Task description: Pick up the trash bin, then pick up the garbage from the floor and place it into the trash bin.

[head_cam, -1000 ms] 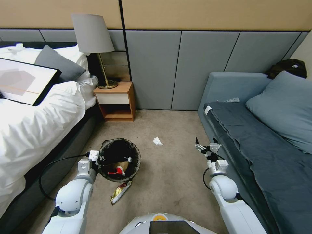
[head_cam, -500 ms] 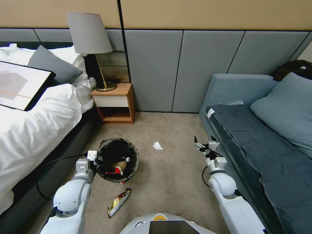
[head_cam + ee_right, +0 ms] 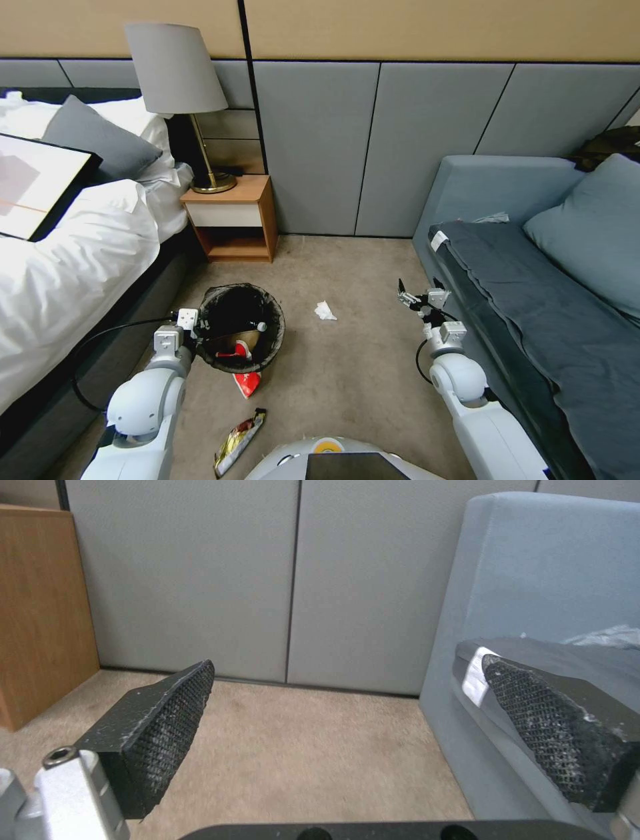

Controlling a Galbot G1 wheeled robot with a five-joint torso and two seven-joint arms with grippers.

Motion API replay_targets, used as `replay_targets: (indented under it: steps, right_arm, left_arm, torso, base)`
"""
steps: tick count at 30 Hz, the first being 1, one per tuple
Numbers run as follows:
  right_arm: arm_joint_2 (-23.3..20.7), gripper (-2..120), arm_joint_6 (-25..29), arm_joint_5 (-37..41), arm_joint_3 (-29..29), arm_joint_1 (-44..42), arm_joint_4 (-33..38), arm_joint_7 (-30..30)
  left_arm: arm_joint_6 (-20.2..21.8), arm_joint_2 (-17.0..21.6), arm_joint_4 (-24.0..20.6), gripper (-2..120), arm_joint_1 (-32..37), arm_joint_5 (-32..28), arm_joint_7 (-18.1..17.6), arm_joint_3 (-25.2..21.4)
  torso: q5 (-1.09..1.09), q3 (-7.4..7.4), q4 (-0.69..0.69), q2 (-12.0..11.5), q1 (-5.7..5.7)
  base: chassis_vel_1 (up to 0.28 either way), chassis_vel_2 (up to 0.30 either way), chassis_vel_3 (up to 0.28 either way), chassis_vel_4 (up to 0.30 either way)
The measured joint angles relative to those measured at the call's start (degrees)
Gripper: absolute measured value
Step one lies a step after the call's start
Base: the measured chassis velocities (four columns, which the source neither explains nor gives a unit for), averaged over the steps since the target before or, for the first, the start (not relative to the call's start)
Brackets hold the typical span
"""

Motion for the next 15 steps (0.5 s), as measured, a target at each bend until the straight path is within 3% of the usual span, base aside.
replay_targets:
  steps: [15]
  right_arm:
    - [-0.74,100,-0.31,-0.44,-1.02,0.18,-0.18,0.76]
  left_arm:
    - [0.0,-0.15,0.49,0,0.05,0.0,-0.04,-0.19]
  torso:
    - [-0.01,-0.01,0.0,0.0,0.0]
  base:
    - [-0.011,0.013,0.012,-0.01]
